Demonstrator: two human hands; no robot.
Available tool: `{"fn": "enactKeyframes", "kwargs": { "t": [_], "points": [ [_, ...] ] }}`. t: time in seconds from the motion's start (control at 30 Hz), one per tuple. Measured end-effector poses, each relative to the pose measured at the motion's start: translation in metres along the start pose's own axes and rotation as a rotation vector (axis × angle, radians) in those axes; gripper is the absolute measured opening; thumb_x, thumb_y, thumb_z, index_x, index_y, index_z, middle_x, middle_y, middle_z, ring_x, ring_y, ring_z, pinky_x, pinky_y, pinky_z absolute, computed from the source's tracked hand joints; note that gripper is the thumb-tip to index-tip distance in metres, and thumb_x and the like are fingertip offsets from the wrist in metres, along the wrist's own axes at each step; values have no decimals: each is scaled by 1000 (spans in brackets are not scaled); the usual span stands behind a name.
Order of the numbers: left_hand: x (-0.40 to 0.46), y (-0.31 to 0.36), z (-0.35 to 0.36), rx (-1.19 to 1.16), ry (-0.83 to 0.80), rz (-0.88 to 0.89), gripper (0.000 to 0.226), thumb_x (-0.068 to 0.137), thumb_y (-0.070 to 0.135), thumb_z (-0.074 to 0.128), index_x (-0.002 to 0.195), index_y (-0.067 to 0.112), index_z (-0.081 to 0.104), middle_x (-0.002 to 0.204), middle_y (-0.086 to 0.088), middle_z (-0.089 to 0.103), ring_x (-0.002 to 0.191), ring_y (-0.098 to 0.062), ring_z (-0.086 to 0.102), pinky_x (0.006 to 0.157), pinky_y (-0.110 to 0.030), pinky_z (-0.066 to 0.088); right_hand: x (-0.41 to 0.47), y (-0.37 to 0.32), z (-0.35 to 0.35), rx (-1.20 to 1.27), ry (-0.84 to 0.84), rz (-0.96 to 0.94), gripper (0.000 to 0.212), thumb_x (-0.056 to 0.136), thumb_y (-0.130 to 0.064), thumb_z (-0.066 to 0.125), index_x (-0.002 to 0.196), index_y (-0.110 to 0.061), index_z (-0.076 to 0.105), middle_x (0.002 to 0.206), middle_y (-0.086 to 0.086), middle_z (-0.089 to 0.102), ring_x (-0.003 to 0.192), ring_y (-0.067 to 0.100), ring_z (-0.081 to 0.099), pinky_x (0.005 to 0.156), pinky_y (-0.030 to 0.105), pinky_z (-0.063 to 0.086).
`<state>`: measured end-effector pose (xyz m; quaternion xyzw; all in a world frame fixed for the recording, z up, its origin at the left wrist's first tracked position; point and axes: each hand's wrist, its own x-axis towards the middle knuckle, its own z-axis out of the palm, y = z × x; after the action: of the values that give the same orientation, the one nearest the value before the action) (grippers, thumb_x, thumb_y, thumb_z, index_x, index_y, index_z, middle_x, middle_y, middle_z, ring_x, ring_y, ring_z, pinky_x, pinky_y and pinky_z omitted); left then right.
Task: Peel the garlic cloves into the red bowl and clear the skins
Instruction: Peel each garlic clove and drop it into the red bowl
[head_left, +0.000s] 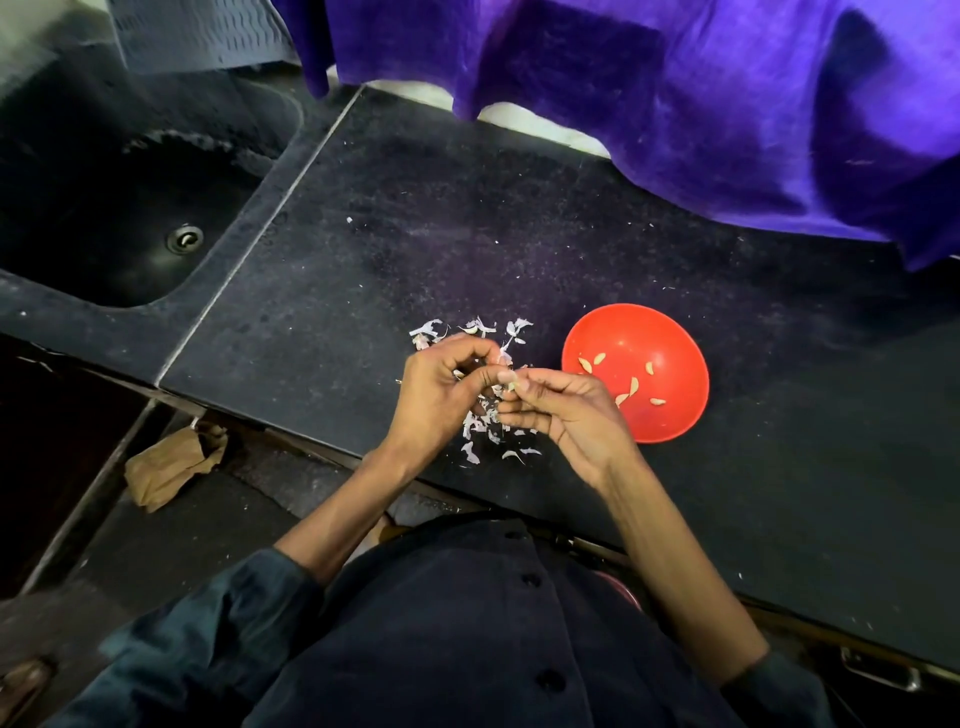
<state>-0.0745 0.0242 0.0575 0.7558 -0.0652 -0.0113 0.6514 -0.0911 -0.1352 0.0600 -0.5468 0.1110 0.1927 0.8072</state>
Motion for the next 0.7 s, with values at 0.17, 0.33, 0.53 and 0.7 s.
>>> {"fn": "enactKeyframes", "kwargs": {
  "t": [0.17,0.33,0.53,0.7],
  "points": [
    [0,-5,-1,72,-14,54,5,85,18,67,83,15,65,79,1,61,64,-21,64,48,-41,56,0,-3,2,-17,7,-8,17,80,-8,64,93,-3,74,79,12,71,71,19,69,68,27,59],
    [-1,-3,-2,168,11,137,4,88,22,62,84,23,64,78,15,59,70,-14,62,61,-34,55,-1,-4,7,-11,27,-24,14,83,-5,64,93,-2,73,80,11,71,70,18,69,67,25,58],
    [-4,-4,3,360,82,245,9,89,2,60,88,10,64,84,9,58,75,-4,55,67,-23,46,-4,0,15,83,77,-23,15,90,0,56,93,1,71,77,8,71,71,16,69,69,26,58],
    [-6,-3,7,359,107,302,18,90,3,54,91,21,57,88,15,56,77,-8,58,66,-35,51,-5,-1,21,226,74,10,26,92,-2,54,80,-7,77,79,8,72,75,15,68,71,27,58]
  ]
}}
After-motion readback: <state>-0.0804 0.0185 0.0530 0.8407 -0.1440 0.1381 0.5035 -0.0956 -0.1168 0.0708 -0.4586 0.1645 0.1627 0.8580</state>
